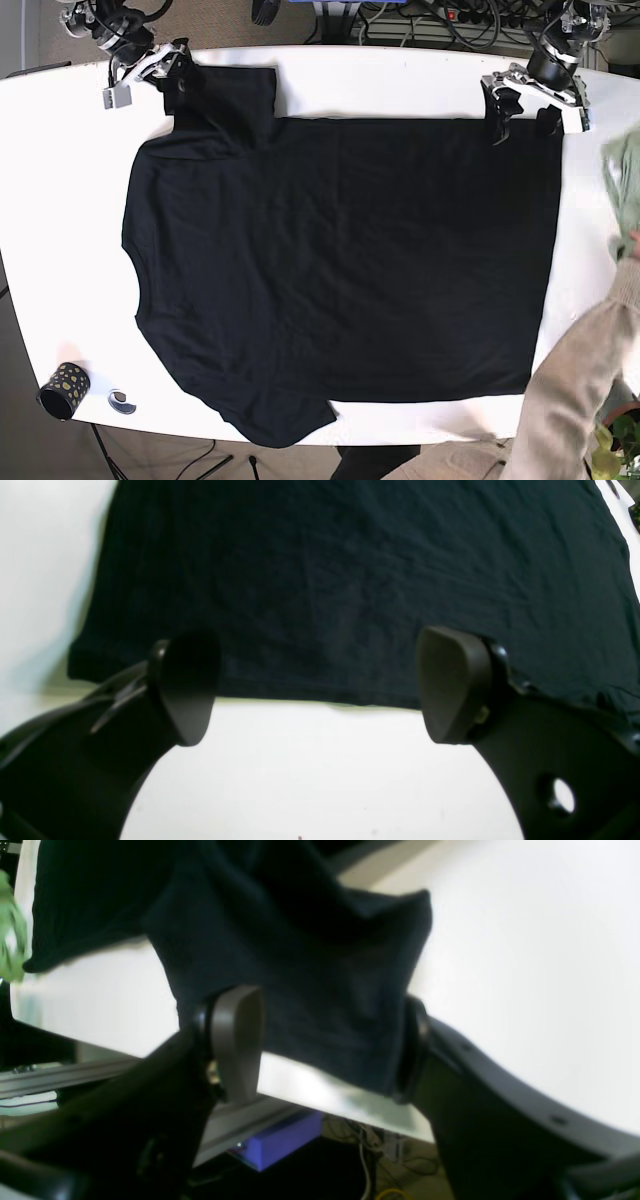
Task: Fold the T-shirt properly
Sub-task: 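Lower both grippers onto the black shirt's shoulder corners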
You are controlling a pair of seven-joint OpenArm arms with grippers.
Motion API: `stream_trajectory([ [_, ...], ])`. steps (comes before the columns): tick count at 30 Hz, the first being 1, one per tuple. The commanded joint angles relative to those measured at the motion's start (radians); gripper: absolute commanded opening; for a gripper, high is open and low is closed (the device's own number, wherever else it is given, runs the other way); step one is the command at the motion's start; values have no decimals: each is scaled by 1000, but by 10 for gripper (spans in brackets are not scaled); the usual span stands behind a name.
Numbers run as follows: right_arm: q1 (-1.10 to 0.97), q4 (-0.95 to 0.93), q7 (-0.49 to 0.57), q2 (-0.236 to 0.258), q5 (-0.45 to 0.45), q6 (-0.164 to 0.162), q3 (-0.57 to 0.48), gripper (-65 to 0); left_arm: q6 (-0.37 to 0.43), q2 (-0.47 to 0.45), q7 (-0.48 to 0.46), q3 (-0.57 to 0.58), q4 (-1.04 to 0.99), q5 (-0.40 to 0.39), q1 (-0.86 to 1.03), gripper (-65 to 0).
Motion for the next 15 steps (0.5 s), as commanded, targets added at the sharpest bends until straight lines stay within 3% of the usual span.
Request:
stream_trajectory([
  [1, 3, 8, -9, 10, -9, 0, 6, -312, -9, -6, -22, -5, 12, -6, 6, -83],
  [5, 15, -10, -9, 14, -12, -1, 6, -477, -9, -6, -22, -7, 12, -6, 6, -76],
  [8, 37, -21, -9, 17, -12, -1, 6, -650, -6, -6, -22, -7, 11, -7, 3, -58],
  [15, 38, -13, -9, 17, -12, -1, 6, -650, -4, -4, -22, -8, -26, -14, -40, -25],
])
